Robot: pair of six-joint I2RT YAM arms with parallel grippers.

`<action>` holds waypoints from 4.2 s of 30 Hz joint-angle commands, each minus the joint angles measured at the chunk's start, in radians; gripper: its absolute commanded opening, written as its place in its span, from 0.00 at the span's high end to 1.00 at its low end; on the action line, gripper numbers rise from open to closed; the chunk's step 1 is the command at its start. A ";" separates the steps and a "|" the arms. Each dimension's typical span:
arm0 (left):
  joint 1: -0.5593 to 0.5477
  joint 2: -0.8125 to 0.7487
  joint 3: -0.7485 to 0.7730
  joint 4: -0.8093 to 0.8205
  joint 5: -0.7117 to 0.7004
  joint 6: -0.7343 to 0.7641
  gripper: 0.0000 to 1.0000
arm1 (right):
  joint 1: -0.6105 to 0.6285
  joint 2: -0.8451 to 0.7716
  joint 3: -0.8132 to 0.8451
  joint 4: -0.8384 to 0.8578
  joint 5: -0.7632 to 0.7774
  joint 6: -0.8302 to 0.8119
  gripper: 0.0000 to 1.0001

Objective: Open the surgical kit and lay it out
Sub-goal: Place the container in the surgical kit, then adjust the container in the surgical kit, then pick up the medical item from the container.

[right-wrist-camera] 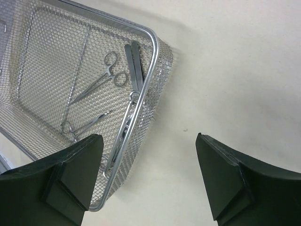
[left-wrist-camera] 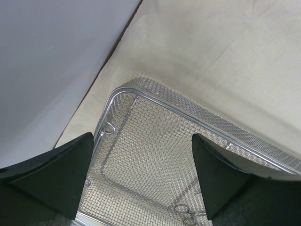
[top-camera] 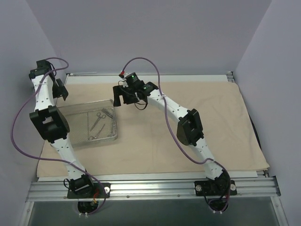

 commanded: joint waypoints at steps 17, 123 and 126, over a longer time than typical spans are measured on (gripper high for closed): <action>-0.235 -0.287 -0.237 0.113 0.112 -0.082 0.06 | 0.028 0.079 -0.051 0.086 -0.224 0.038 0.38; -0.505 -0.310 -0.936 0.290 0.123 0.018 0.64 | -0.285 -0.475 -0.573 -0.143 -0.136 -0.142 0.11; -0.499 -0.301 -0.947 0.287 0.132 0.024 0.76 | -0.285 -0.469 -0.567 -0.146 -0.136 -0.143 0.11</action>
